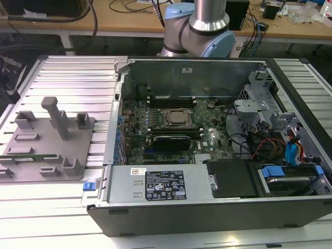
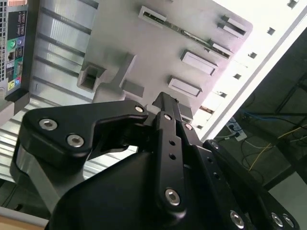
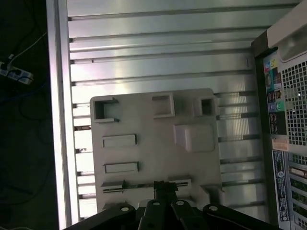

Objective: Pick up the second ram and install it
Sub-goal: 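Reach for the second ram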

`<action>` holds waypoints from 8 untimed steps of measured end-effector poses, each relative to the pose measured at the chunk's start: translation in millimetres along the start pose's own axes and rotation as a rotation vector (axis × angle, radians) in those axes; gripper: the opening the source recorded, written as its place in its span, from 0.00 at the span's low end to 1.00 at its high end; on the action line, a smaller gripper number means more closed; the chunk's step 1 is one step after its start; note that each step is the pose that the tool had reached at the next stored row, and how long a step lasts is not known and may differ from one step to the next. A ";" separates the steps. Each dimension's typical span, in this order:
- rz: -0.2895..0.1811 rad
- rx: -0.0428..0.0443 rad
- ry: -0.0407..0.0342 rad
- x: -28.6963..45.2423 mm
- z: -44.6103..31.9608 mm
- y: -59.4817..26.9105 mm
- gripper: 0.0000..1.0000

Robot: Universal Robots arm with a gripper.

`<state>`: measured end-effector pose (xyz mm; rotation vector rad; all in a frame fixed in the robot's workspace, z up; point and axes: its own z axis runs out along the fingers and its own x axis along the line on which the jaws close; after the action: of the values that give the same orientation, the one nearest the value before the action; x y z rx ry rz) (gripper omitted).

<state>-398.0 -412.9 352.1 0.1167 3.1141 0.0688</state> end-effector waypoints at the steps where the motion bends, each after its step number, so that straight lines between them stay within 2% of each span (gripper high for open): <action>1: 0.000 0.0000 0.0001 0.3 1.9 -0.6 0.08; 8: 0.000 -0.0001 -0.0001 6.3 12.5 -6.0 0.08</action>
<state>-404.4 -417.9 339.2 0.1166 3.1140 0.0690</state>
